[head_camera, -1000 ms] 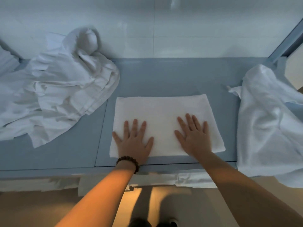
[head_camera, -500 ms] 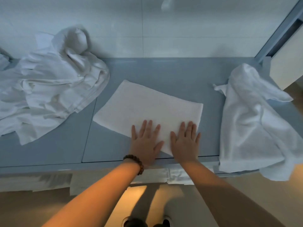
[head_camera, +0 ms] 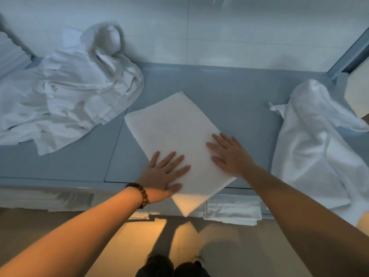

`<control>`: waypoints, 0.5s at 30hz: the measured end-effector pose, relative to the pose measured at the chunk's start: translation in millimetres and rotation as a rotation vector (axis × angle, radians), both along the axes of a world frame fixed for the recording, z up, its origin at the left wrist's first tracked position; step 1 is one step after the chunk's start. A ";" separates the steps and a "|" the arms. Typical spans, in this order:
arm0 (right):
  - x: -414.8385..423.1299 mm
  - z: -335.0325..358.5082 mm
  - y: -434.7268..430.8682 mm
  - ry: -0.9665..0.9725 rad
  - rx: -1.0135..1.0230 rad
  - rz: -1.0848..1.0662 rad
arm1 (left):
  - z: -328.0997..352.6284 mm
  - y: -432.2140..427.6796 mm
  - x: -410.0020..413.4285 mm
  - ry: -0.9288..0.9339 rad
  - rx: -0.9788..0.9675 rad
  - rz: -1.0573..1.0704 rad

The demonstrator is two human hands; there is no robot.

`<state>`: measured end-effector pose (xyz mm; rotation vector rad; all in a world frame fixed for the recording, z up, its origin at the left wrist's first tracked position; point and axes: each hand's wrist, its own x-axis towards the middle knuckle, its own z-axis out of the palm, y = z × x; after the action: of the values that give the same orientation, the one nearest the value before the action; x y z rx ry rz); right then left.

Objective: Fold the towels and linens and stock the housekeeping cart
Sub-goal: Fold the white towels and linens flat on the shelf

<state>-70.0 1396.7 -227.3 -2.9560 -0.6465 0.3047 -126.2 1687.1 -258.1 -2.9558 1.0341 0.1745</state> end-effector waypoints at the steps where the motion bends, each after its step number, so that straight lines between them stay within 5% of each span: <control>1: -2.9 0.2 0.4 0.023 -0.020 0.027 | 2.6 12.1 -0.1 0.006 -0.002 -0.043; 10: -54.9 5.4 -18.0 0.010 0.091 0.267 | 14.6 60.8 -25.1 -0.071 0.108 -0.103; 15: -58.4 7.1 -30.6 -0.028 -0.048 0.355 | 21.1 59.1 -34.6 0.009 0.066 -0.038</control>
<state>-128.4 1366.1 -220.1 -2.8808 -1.1857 0.3096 -160.8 1746.2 -237.0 -2.8770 1.0623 0.2170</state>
